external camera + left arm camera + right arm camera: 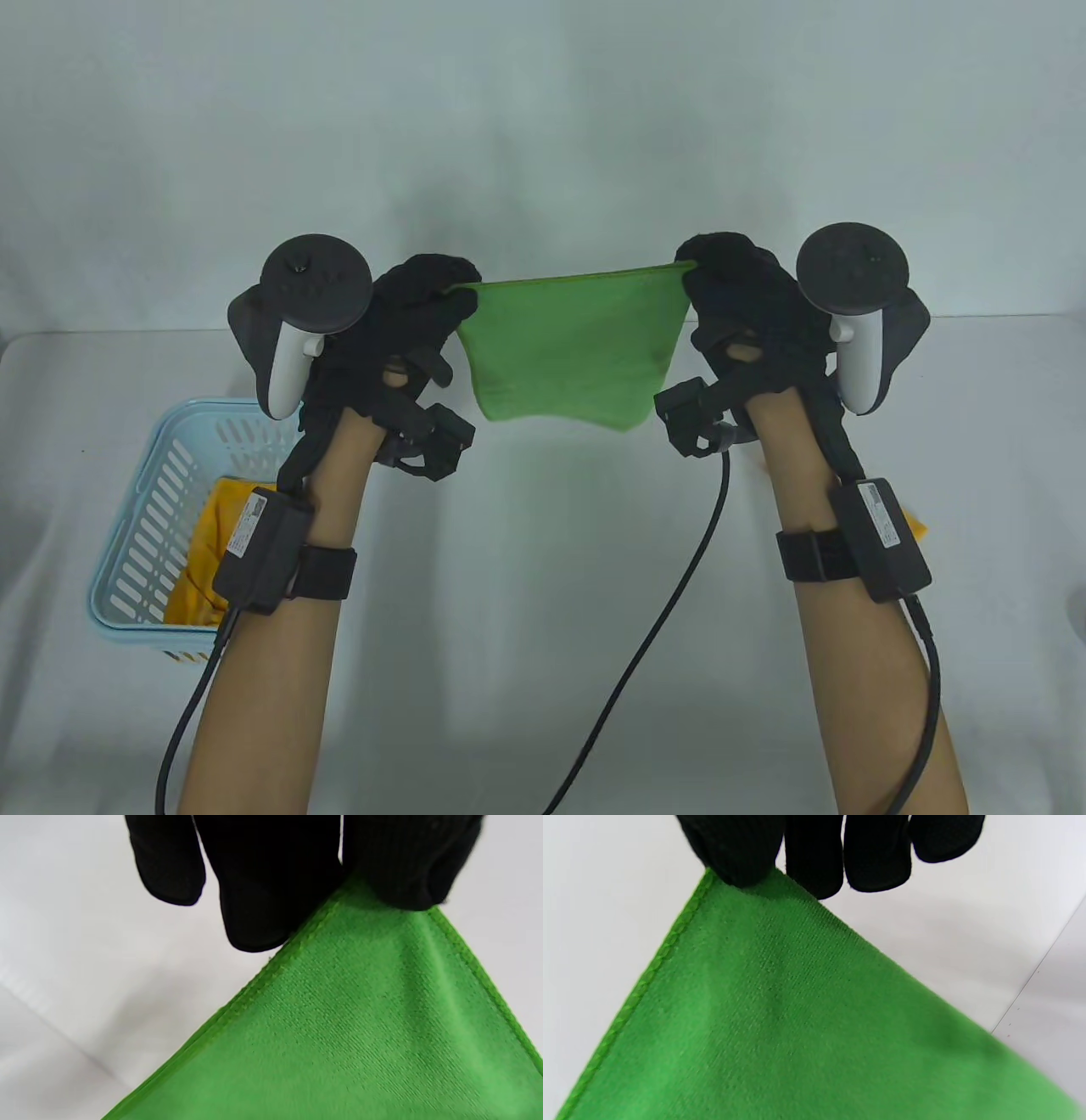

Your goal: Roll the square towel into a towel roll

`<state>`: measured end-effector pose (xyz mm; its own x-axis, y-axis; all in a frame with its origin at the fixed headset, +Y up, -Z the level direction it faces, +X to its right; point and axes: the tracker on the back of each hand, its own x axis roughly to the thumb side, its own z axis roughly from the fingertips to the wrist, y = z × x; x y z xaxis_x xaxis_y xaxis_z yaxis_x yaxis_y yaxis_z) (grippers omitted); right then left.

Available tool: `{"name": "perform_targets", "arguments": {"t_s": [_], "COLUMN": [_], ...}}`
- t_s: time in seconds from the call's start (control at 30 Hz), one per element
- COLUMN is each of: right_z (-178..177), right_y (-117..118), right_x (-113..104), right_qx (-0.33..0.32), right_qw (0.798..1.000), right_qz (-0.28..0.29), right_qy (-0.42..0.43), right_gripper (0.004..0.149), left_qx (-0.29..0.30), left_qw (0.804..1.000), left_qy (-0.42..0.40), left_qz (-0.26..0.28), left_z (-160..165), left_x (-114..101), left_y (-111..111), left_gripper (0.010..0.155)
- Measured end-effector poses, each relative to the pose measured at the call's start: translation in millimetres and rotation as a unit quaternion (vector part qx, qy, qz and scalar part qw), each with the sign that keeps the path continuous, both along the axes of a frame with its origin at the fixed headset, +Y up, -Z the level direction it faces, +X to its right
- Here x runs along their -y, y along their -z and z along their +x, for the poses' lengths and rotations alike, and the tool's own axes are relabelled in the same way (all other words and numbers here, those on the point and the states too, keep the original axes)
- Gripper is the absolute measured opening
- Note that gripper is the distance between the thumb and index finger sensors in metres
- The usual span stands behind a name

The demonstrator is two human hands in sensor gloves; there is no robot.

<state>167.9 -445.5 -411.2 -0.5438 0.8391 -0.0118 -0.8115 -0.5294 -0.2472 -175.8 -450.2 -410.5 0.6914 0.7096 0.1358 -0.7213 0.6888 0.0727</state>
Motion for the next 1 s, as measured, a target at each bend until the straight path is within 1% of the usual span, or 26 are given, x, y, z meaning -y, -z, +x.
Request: {"name": "perform_targets", "arguments": {"t_s": [0.03, 0.1, 0.2, 0.27, 0.33, 0.37, 0.43, 0.53, 0.6, 0.7, 0.83, 0.9, 1.0], "right_z": [0.3, 0.7, 0.1, 0.0, 1.0, 1.4, 3.2, 5.5, 6.1, 8.2, 10.3, 11.5, 10.4], "right_y": [0.7, 2.2, -1.9, -7.8, -19.5, -25.1, -39.8, -58.1, -67.4, -85.0, -103.8, -108.5, -110.4], "right_x": [8.7, 34.3, 73.6, 92.7, 118.2, 127.5, 150.2, 180.3, 193.7, 215.1, 235.0, 243.5, 254.4], "right_qx": [0.002, -0.004, -0.015, -0.028, -0.050, -0.060, -0.083, -0.112, -0.122, -0.135, -0.154, -0.156, -0.168], "right_qw": [1.000, 0.999, 0.998, 0.997, 0.995, 0.994, 0.991, 0.984, 0.980, 0.975, 0.968, 0.967, 0.960], "right_qz": [-0.004, -0.025, -0.053, -0.065, -0.083, -0.089, -0.108, -0.142, -0.155, -0.176, -0.198, -0.200, -0.222], "right_qy": [-0.017, -0.035, -0.023, -0.016, -0.014, -0.011, -0.002, 0.007, 0.008, -0.006, -0.028, -0.023, -0.031], "right_gripper": [0.037, 0.037, 0.037, 0.037, 0.038, 0.038, 0.038, 0.038, 0.037, 0.037, 0.038, 0.038, 0.038], "left_qx": [-0.005, -0.009, -0.015, -0.010, -0.006, 0.001, 0.023, 0.045, 0.058, 0.089, 0.114, 0.125, 0.141], "left_qw": [1.000, 0.999, 0.997, 0.996, 0.994, 0.994, 0.990, 0.987, 0.984, 0.977, 0.969, 0.965, 0.958], "left_qy": [0.013, 0.037, 0.042, 0.043, 0.054, 0.060, 0.081, 0.090, 0.090, 0.106, 0.122, 0.127, 0.124], "left_qz": [-0.009, -0.031, -0.055, -0.072, -0.090, -0.094, -0.113, -0.127, -0.139, -0.161, -0.180, -0.193, -0.218], "left_z": [1.0, 2.7, 2.7, 1.9, 0.5, 0.1, -1.9, -5.2, -5.3, -3.7, -1.4, -0.8, -0.4], "left_x": [11.3, 34.7, 69.7, 88.1, 110.2, 118.0, 140.0, 164.0, 176.2, 198.2, 223.6, 232.3, 242.6], "left_y": [-0.2, 0.3, -2.9, -8.2, -17.9, -21.6, -33.4, -49.8, -58.9, -78.2, -99.2, -102.9, -104.9], "left_gripper": [0.042, 0.042, 0.042, 0.042, 0.042, 0.042, 0.042, 0.043, 0.043, 0.043, 0.043, 0.043, 0.043]}}
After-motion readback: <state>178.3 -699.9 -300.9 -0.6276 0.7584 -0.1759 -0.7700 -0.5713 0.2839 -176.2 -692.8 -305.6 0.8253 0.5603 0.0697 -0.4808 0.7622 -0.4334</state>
